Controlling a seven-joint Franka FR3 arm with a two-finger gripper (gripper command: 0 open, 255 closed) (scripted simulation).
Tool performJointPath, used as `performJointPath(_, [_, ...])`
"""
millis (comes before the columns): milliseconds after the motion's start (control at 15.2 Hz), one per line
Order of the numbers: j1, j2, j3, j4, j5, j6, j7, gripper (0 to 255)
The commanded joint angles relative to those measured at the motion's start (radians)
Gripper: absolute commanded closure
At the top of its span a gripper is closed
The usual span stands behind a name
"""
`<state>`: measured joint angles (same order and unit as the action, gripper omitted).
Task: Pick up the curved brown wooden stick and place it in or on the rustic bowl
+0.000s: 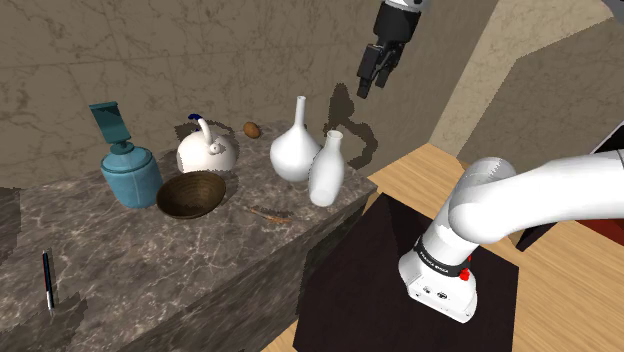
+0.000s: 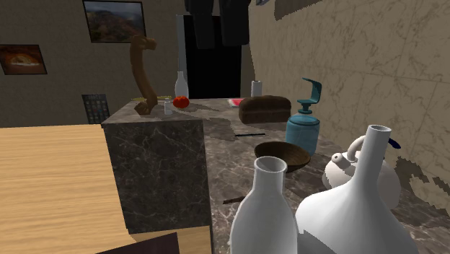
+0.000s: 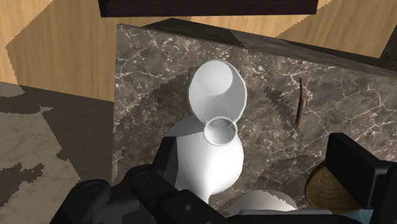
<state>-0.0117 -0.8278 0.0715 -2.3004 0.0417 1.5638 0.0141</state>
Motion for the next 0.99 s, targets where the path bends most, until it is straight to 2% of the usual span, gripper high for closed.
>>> performJointPath(0, [0.000, 0.000, 0.000, 0.000, 0.000, 0.000, 0.000, 0])
performJointPath(462, [0.032, 0.021, 0.072, -0.198, 0.057, 0.247, 0.051, 0])
performJointPath(924, [0.064, 0.131, 0.157, -0.332, 0.112, 0.521, 0.101, 0])
